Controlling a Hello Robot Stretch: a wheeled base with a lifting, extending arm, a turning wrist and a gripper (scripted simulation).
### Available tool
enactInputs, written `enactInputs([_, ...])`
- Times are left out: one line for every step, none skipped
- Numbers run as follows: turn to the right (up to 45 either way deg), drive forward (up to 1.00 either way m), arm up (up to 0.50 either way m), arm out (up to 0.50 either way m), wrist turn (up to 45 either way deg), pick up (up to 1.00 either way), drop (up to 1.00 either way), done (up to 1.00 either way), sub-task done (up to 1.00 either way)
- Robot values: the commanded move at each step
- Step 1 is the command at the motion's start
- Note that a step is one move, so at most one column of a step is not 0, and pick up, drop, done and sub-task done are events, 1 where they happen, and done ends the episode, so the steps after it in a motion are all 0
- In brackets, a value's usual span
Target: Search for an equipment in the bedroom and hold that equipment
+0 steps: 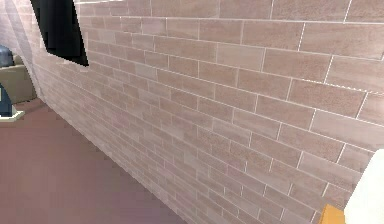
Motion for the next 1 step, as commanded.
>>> enactInputs([0.0, 0.0, 0.0, 0.24, 0.0, 0.0, 0.0, 0.0, 0.0])
